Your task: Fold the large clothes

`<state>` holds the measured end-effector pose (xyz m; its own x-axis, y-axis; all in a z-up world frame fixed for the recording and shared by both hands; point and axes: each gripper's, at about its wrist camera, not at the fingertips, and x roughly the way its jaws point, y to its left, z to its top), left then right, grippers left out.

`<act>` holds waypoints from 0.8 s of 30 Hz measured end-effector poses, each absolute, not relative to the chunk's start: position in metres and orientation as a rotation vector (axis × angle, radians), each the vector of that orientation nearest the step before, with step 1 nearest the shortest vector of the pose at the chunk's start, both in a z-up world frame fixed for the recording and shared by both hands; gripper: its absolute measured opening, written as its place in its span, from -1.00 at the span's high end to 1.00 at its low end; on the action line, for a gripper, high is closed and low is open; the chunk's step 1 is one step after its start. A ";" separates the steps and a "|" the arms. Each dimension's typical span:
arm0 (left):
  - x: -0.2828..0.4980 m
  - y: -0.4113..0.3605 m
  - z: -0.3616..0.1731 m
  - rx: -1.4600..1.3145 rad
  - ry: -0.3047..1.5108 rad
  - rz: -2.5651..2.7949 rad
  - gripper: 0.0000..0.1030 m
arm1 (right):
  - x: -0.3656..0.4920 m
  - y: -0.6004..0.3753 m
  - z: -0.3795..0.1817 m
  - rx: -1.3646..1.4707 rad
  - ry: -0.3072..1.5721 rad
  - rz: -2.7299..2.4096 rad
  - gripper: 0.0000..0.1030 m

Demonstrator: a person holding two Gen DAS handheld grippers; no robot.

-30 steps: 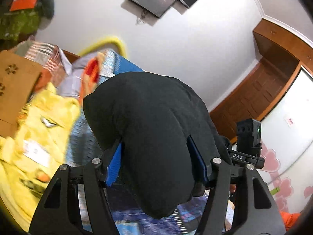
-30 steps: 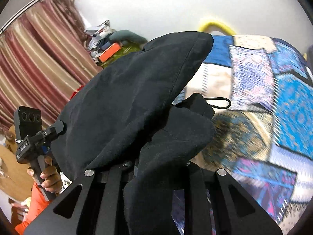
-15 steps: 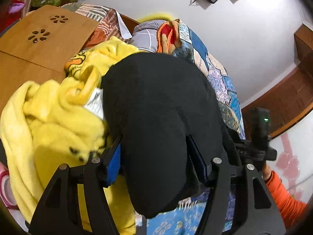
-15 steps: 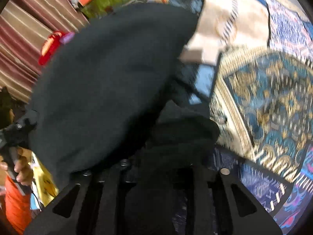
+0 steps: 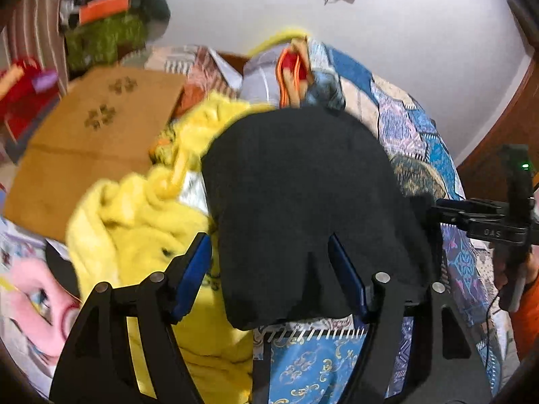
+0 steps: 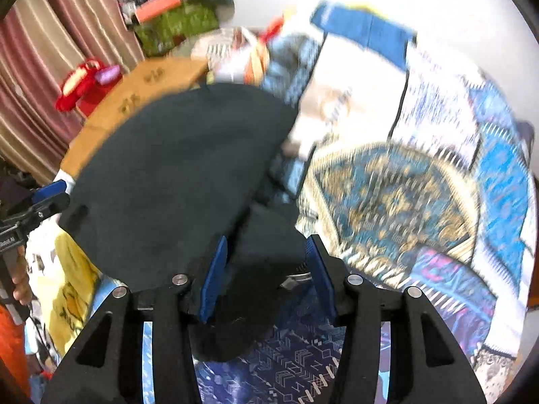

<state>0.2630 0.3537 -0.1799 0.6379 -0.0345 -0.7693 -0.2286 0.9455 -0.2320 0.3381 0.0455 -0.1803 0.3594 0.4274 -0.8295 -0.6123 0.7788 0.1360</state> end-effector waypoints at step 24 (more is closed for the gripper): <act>0.334 0.276 -0.212 0.069 0.921 0.267 -0.42 | 0.332 0.086 -0.247 -0.221 1.117 0.696 -0.01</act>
